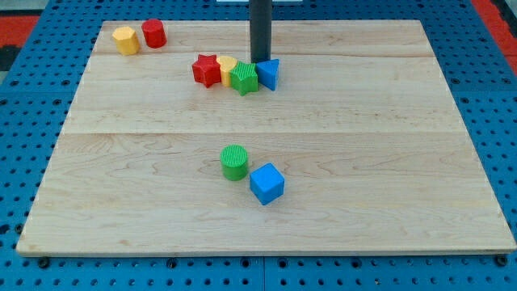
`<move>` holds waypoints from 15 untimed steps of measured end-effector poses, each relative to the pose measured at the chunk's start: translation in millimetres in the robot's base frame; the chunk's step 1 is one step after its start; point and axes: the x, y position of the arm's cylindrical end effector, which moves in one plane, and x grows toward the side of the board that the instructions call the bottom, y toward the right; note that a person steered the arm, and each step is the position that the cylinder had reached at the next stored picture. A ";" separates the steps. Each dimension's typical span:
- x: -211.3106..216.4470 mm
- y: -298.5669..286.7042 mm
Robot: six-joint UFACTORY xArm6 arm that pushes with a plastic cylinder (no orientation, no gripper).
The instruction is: Move green circle towards the top center
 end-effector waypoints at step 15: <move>215.4 -140.5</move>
